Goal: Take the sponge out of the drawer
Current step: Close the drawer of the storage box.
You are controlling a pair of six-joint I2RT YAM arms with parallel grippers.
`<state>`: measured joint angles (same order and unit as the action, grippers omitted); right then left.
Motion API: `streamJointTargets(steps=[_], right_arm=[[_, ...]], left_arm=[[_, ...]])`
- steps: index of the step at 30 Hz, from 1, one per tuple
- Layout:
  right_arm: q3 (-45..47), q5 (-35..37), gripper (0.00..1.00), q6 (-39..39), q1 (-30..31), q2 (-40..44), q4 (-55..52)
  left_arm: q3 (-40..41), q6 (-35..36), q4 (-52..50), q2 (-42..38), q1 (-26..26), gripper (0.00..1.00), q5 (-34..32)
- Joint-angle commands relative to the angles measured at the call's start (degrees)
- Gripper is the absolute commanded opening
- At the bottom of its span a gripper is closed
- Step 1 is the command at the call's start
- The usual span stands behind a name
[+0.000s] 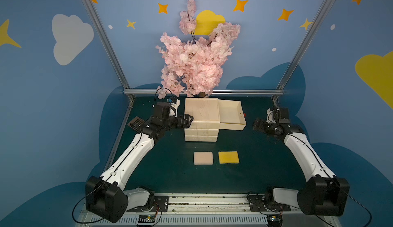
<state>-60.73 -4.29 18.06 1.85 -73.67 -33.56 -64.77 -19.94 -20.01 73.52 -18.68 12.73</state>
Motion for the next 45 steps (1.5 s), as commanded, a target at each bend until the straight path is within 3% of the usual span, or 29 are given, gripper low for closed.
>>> streamJointTargets(steps=[1,9,17,24,29,34,45], right_arm=[[0.04,-3.96,0.94,0.33,0.0,-1.09,-2.54],[2.77,-12.71,0.94,-0.44,0.08,-2.93,-0.69],[6.88,-14.3,0.94,0.58,0.23,-0.43,0.95],[7.36,-11.9,0.94,0.65,0.11,1.81,-0.39],[7.57,-8.19,0.94,3.19,-0.09,2.79,0.74],[6.94,-9.41,0.94,4.23,-0.15,0.82,4.29],[0.99,-19.46,0.94,3.58,1.43,-7.03,8.85]], left_arm=[[-1.1,-1.45,1.13,0.14,0.75,0.99,5.04],[-0.65,-3.21,3.25,2.34,1.96,0.99,9.09],[-1.11,-3.7,5.02,4.05,2.75,0.99,12.37],[-5.99,-6.14,-0.78,7.14,2.77,0.99,15.62],[-10.77,-2.88,-10.11,9.73,2.77,0.99,12.61],[-7.71,-4.08,-2.73,10.67,2.92,0.99,16.57],[-5.89,-3.65,-1.09,11.78,3.34,0.99,21.98]])
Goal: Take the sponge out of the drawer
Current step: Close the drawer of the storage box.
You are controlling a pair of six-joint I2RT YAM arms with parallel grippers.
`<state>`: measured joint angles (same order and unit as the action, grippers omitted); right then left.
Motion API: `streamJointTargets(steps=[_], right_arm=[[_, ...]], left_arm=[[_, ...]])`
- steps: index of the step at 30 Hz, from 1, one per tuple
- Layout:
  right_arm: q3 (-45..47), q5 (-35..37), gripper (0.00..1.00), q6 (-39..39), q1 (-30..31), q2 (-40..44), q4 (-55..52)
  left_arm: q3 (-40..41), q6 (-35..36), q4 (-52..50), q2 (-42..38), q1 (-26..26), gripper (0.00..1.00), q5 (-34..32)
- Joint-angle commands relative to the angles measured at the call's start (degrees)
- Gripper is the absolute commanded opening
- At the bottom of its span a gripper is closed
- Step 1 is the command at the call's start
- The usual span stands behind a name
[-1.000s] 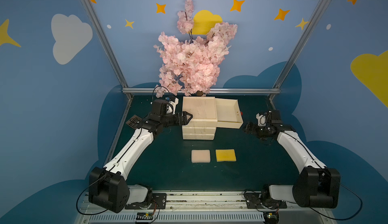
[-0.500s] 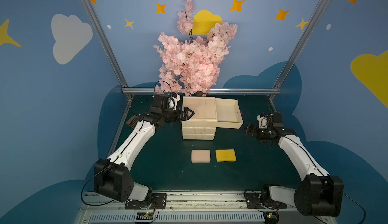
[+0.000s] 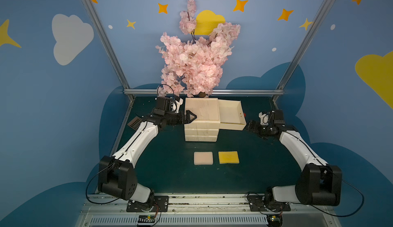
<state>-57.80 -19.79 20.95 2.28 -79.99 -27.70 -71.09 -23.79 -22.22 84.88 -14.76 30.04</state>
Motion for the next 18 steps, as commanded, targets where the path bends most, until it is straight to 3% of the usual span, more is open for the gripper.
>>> streamJointTargets(steps=[1,18], right_arm=[[-2.13,-4.31,0.94,0.65,1.84,-0.99,3.68],[-6.5,-5.08,0.93,4.7,16.1,-6.99,12.22]], left_arm=[[0.6,0.1,1.32,0.46,-0.64,0.99,4.83],[1.48,-0.48,2.09,0.81,-0.61,0.99,5.97]])
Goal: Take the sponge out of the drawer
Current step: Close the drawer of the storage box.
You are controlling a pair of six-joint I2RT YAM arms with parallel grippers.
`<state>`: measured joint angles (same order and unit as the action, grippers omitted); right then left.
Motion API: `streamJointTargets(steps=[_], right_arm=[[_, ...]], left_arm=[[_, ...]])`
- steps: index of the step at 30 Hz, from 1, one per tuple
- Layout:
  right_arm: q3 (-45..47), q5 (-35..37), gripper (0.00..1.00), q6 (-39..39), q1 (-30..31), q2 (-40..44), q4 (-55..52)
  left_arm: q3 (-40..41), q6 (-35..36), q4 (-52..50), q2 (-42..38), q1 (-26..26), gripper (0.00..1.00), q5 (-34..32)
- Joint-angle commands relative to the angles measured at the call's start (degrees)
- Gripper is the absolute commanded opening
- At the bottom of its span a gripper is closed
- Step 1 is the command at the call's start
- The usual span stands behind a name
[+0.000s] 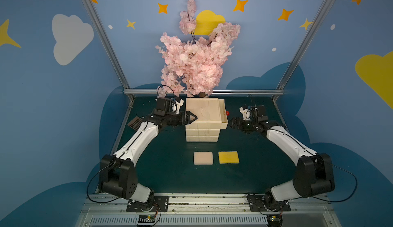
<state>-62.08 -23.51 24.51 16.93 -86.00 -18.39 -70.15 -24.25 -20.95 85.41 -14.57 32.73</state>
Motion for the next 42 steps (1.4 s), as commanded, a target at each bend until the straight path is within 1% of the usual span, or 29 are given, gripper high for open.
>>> streamJointTargets(steps=[1,9,14,18,21,23,24,26,28,30,31,33,34,36,37,40,42], right_arm=[[-2.65,-1.19,0.94,1.46,2.0,-1.52,3.08],[-5.19,-3.26,0.94,2.56,5.77,-5.59,5.45],[-6.38,-3.11,0.94,3.0,8.14,-7.41,6.42],[-6.36,-1.21,0.94,2.8,8.18,-7.05,5.31],[-6.0,1.54,0.94,1.88,7.43,-5.23,3.28],[-5.24,1.81,0.94,1.38,6.16,-3.3,2.63],[-4.41,0.68,0.94,1.16,5.12,-2.11,3.01],[-1.91,-3.98,0.94,1.42,2.55,0.24,5.64],[1.25,-9.15,0.94,3.81,-0.91,2.38,9.95],[3.82,-11.94,0.94,6.35,-3.27,3.49,13.28],[4.32,-12.88,0.94,6.59,-4.13,3.76,13.46],[4.28,-17.09,0.94,5.85,-5.79,3.56,13.14],[4.17,-20.0,0.94,5.61,-6.37,3.17,13.5],[3.44,-29.42,0.94,4.6,-7.44,0.99,15.81],[2.9,-31.62,0.93,4.56,-7.64,-0.05,15.98],[2.19,-35.62,0.92,6.02,-7.96,-3.93,17.82],[2.74,-36.61,0.91,7.21,-8.14,-5.82,20.37]], left_arm=[[0.47,0.05,0.69,0.12,-0.74,0.99,3.24],[0.54,0.39,0.43,-0.41,-0.74,0.99,2.94],[0.54,0.83,0.01,-0.85,-0.78,0.99,2.58],[0.19,1.88,-0.93,-1.9,-0.75,0.99,0.94],[-0.4,3.17,-2.19,-3.12,-0.76,0.99,-1.24],[-1.06,4.78,-3.2,-4.13,-0.76,0.97,-2.33],[-1.53,5.36,-3.95,-4.92,-0.73,0.96,-4.04],[-2.7,7.21,-6.03,-6.73,-0.79,0.94,-8.47],[-3.8,9.1,-7.65,-8.9,-0.81,0.94,-12.45],[-4.43,9.92,-8.22,-10.64,-0.81,0.93,-13.79],[-4.76,9.9,-8.42,-11.2,-0.86,0.93,-13.92],[-6.02,10.21,-9.15,-11.57,-0.99,0.91,-13.92],[-6.81,10.66,-9.73,-11.28,-1.28,0.89,-14.0],[-9.19,11.59,-10.97,-9.81,-2.0,0.85,-14.75],[-10.41,11.54,-11.54,-8.74,-2.37,0.84,-15.53],[-15.48,12.16,-13.84,-4.23,-4.84,0.82,-17.19],[-18.33,13.03,-14.84,-1.12,-7.23,0.82,-20.7]])
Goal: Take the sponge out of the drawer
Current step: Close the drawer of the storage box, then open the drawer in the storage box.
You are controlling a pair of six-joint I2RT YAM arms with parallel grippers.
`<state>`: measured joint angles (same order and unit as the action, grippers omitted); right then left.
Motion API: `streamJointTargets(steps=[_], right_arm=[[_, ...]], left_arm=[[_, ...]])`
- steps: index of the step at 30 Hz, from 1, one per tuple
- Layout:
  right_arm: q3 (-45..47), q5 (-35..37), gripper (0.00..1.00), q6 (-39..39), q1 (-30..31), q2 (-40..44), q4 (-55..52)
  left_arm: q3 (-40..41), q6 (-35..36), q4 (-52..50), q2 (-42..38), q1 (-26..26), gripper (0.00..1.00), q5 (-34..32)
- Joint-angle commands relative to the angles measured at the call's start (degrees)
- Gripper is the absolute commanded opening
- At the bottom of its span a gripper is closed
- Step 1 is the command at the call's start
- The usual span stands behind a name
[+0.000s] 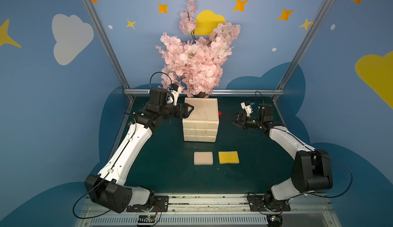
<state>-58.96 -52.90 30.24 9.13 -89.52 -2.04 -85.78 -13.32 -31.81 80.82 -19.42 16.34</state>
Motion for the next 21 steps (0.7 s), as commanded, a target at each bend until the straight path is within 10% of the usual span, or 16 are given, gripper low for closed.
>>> streamJointTargets(steps=[1,21], right_arm=[[-0.1,-7.22,0.9,2.0,-0.49,-2.87,5.09],[-8.11,-15.74,0.69,6.87,-0.63,-20.97,12.42]], left_arm=[[-3.3,2.24,-3.78,4.43,-3.32,0.82,-5.4],[-2.29,2.89,-1.98,11.12,-6.55,0.79,-6.51]])
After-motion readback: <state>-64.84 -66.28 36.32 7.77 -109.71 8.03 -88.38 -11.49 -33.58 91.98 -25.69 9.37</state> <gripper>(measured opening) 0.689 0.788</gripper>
